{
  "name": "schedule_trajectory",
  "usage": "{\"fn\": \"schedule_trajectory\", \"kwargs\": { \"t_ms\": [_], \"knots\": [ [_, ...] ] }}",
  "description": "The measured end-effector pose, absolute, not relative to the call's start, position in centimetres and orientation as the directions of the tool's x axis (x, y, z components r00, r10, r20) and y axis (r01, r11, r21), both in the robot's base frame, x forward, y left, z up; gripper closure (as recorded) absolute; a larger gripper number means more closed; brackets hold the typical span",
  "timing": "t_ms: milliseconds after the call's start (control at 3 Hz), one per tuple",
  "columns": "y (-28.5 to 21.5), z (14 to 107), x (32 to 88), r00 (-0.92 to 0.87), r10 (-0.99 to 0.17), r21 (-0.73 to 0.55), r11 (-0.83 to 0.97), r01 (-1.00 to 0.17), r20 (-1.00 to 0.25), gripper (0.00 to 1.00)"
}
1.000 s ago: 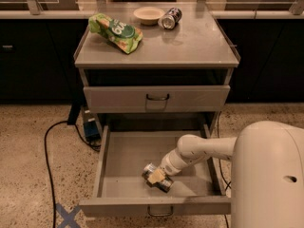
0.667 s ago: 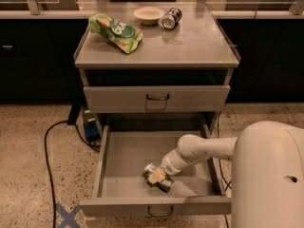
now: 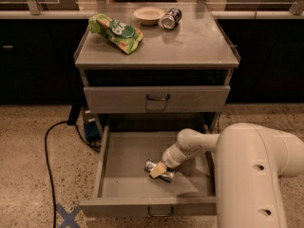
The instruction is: Place redbull can into middle drawer
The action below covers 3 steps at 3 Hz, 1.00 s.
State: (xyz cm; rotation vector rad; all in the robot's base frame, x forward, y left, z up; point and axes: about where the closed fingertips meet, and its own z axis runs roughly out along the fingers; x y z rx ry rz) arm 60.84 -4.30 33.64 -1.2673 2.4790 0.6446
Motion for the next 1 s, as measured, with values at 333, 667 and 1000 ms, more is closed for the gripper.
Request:
{"fn": "schedule_trajectory", "kwargs": {
  "t_ms": [333, 667, 1000],
  "knots": [
    [-4.30, 34.00, 60.84, -0.575, -0.691, 0.259, 0.515, -0.817, -0.439, 1.00],
    [-4.30, 34.00, 60.84, -0.575, -0.691, 0.259, 0.515, -0.817, -0.439, 0.81],
    [-4.30, 34.00, 60.84, -0.575, -0.691, 0.259, 0.515, -0.817, -0.439, 0.58]
  ]
}}
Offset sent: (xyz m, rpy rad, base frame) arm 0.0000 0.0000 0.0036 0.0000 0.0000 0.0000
